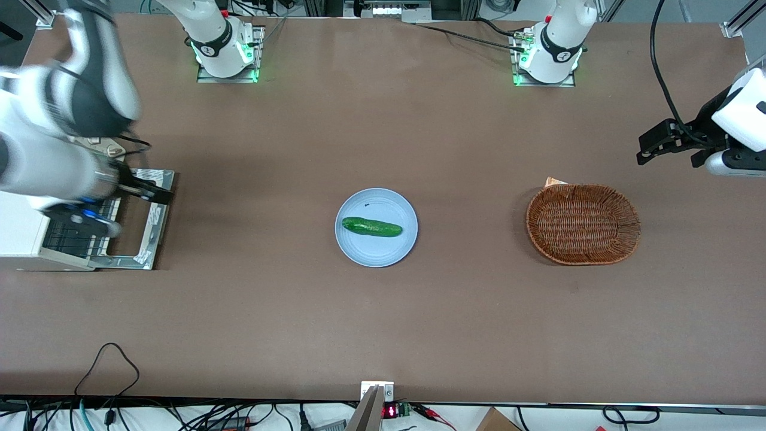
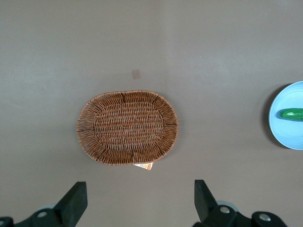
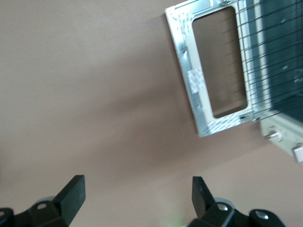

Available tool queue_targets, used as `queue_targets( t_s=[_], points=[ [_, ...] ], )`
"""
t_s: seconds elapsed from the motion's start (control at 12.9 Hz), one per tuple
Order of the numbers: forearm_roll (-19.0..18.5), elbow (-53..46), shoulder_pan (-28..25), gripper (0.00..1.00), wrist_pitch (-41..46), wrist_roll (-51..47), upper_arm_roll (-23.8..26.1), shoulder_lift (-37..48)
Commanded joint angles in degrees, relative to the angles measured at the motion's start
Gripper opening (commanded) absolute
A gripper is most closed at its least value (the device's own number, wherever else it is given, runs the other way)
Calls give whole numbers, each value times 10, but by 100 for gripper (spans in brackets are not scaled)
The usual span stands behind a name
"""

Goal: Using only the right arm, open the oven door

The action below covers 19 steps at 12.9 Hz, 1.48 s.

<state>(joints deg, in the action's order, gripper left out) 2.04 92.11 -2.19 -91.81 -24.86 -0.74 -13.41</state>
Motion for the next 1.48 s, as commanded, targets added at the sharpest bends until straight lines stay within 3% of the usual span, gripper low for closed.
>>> queue_targets(
  t_s=[0.0,0.16,0.39,0.62,0.85,1.4],
  points=[
    [59,7,31,100,6,21,0,64],
    [45,8,8,100,3,24,-4,99],
    [-29,68,-53,100,-44,106,-3,160],
    [-21,109,-41,100,-74,200,-3,202],
    [26,95,-16,100,-60,218,-3,195],
    [14,33,-12,100,-9,213,-4,160]
  ],
)
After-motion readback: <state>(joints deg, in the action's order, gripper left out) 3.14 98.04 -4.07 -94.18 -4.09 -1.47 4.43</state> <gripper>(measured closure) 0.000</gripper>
